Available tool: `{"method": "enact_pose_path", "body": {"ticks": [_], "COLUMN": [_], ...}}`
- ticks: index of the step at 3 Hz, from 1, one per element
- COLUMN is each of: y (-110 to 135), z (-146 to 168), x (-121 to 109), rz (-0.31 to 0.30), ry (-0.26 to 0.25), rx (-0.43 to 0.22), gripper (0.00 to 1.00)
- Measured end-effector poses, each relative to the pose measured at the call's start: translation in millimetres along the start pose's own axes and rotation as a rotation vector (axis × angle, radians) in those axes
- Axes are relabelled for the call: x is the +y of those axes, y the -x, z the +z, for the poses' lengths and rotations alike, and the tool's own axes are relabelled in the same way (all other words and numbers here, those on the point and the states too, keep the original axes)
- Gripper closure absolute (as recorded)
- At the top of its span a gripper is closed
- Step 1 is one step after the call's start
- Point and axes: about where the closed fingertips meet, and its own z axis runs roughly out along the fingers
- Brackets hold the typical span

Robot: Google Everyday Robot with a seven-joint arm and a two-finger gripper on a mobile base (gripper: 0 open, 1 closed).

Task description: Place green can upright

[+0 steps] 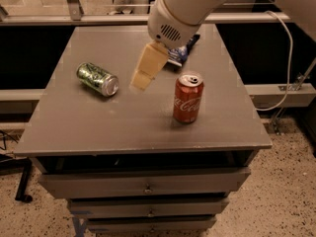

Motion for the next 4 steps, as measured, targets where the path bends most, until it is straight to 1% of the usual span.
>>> {"method": "enact_pose_path", "body": {"ticks": [1, 2, 3, 4], "y": [29.4, 68.5, 93.5, 97.8], "z": [22.0, 51.0, 95.1, 138.7], "x": [7.8, 8.3, 6.5, -7.1], "rz": [0.004, 0.012, 0.030, 0.057], "ry": [0.036, 0.047, 0.044, 0.024], "rx": [-0.085, -0.140, -0.100, -0.021], "gripper": [0.00, 0.00, 0.00, 0.00]}}
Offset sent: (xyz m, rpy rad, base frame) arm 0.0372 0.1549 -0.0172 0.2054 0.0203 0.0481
